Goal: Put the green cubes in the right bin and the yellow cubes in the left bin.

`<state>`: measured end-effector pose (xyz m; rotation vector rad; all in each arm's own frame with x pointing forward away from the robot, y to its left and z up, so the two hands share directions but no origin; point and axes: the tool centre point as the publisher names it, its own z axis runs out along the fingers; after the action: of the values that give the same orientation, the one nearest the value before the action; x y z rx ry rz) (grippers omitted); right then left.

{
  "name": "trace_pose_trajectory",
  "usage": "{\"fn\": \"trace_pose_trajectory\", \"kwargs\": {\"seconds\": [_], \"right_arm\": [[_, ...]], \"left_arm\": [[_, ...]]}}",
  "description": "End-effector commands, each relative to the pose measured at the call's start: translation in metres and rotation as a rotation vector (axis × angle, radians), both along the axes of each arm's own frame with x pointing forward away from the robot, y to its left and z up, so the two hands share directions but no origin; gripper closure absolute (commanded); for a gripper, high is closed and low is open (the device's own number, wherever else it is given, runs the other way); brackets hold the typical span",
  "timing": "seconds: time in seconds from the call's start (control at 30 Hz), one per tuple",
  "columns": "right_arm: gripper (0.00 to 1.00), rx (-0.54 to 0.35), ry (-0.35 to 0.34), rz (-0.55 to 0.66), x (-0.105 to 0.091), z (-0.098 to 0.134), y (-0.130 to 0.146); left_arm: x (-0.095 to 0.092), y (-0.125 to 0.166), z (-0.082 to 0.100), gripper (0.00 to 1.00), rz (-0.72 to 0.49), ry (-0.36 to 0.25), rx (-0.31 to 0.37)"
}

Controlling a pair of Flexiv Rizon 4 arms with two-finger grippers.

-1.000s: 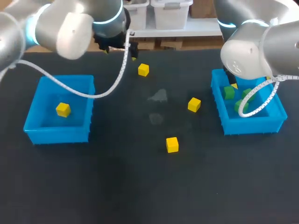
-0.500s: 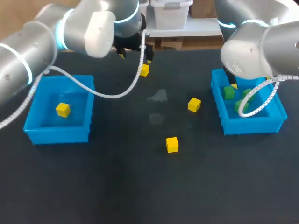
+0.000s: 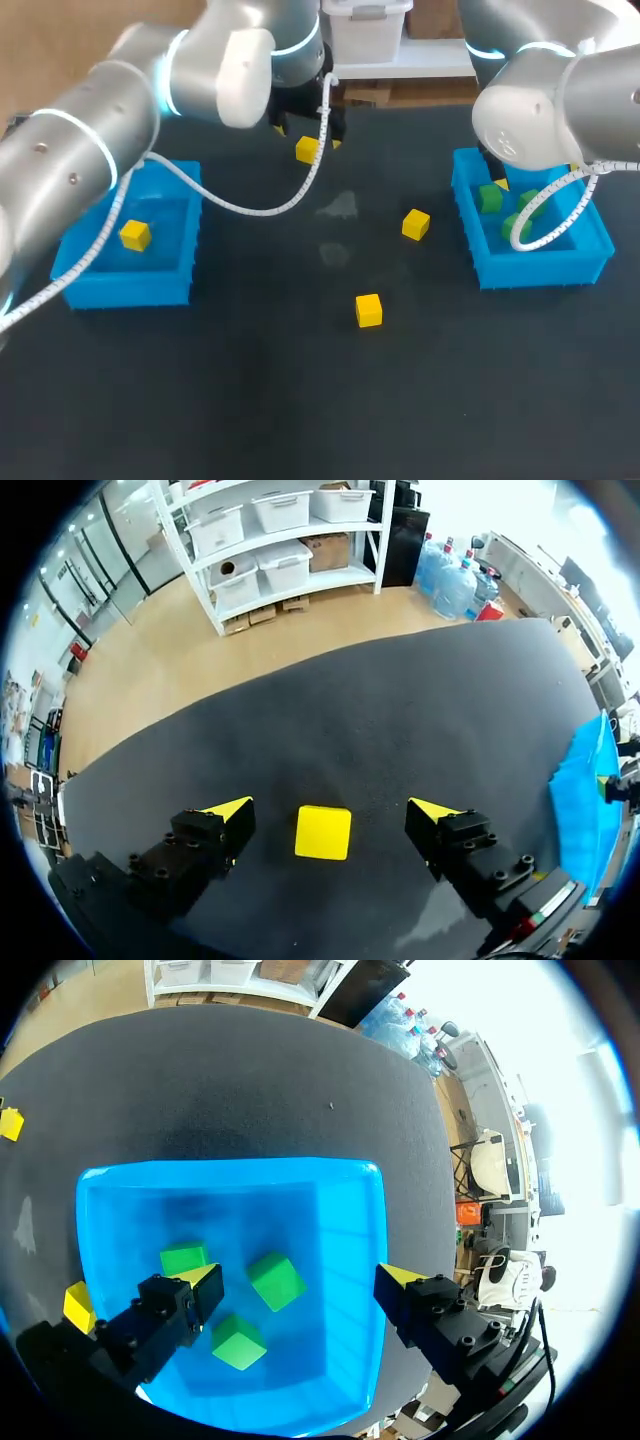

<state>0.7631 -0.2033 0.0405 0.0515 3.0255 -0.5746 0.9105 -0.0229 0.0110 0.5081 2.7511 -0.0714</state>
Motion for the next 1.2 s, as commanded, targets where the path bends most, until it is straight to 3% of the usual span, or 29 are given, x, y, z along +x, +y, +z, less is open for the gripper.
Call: {"fn": "trace_pose_trajectory", "kwargs": {"seconds": [0.03, 0.37, 0.4, 0.43, 0.67, 1.0, 1.2], "right_arm": [[0.0, 0.002, -0.003, 0.001, -0.002, 0.0, -0.001], [0.0, 0.002, -0.003, 0.001, -0.002, 0.0, -0.001], [0.0, 0.002, -0.003, 0.001, -0.002, 0.0, -0.001], [0.0, 0.002, -0.003, 0.001, -0.002, 0.0, -0.001], [0.0, 0.002, -0.003, 0.001, -0.002, 0.0, -0.001], [0.0, 0.002, -0.003, 0.001, -0.002, 0.0, -0.001], [0.0, 0.002, -0.003, 0.001, -0.002, 0.0, -0.001]], "left_arm": [[0.012, -0.003, -0.007, 0.0, -0.002, 0.04, 0.01], [0.01, -0.007, -0.025, 0.0, -0.002, 0.072, 0.016], [0.01, -0.007, -0.025, 0.3, 0.004, 0.074, 0.021], [0.01, -0.008, -0.026, 0.99, 0.004, 0.073, 0.021], [0.006, -0.006, -0.022, 1.0, -0.008, 0.08, 0.022], [-0.007, 0.019, -0.014, 1.0, 0.003, 0.085, 0.046], [-0.015, 0.036, 0.018, 1.0, 0.014, 0.028, 0.059]]}}
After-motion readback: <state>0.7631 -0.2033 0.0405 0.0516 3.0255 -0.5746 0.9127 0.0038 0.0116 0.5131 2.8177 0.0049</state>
